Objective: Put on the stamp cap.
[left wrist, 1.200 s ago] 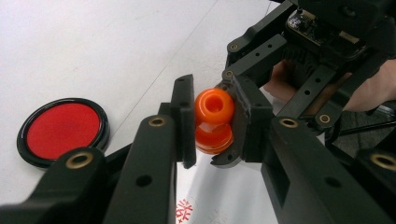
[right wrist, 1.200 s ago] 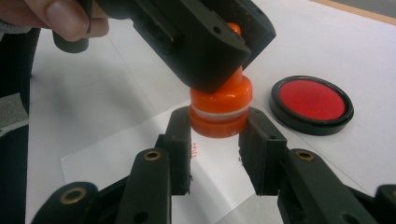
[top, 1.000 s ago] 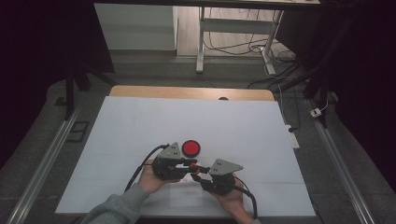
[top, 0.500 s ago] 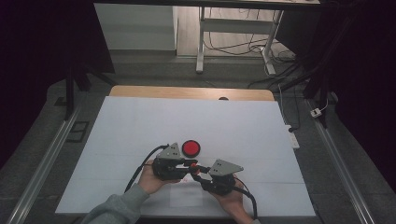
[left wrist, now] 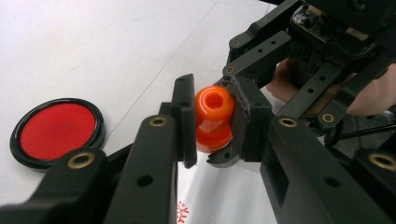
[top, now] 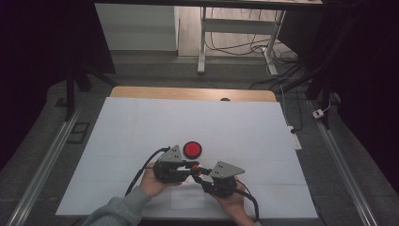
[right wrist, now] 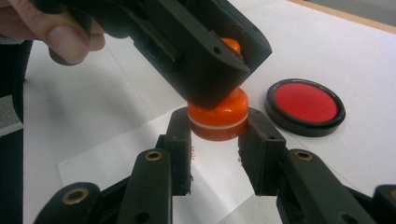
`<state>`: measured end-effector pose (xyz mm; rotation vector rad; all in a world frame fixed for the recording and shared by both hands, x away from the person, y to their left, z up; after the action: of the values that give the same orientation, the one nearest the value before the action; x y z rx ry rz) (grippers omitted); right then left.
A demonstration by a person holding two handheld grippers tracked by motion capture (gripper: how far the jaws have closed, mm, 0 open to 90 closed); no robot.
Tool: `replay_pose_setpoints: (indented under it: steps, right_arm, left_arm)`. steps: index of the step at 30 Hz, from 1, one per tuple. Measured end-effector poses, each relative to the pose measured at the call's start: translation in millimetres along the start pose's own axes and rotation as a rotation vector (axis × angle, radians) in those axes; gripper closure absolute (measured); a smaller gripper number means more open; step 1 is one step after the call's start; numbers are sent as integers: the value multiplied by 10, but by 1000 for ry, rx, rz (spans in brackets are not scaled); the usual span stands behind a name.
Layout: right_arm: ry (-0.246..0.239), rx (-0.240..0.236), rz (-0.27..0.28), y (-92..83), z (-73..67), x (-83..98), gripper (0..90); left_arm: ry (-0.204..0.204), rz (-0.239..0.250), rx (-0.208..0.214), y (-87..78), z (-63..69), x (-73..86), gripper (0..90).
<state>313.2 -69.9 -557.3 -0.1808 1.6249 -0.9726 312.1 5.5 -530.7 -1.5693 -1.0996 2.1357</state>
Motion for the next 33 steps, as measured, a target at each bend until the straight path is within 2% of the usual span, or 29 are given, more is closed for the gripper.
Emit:
replay_pose_setpoints:
  steps: [1,6,11,20,28,33]
  right_arm:
    - [9,-14,8,11,-7,-3,647]
    - [12,-23,-1,14,-2,9,646]
    - [13,-34,12,3,3,-10,644]
    - [5,-26,22,-12,17,-16,621]
    - [17,-32,10,-8,42,10,548]
    - [25,-19,-1,-51,108,66,524]
  left_arm:
    - [-2,1,-3,6,2,3,725]
    - [-10,3,2,9,-1,6,725]
    - [-24,3,26,-22,-17,-10,723]
    - [-6,8,3,-28,-13,-31,721]
    - [-15,21,5,-68,-31,-42,721]
    - [-20,31,-2,-129,-65,-45,721]
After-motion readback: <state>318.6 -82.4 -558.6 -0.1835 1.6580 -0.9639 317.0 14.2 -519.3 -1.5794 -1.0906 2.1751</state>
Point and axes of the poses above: each handheld gripper's, and its own axes: y roughly forward along the jaws, x roughly out of its underside, z roughly to its right, the point moved 9 cm from there along y, roughly forward along the jaws, and after that the axes turned 14 degrees about -z, right-handed, at the moved point
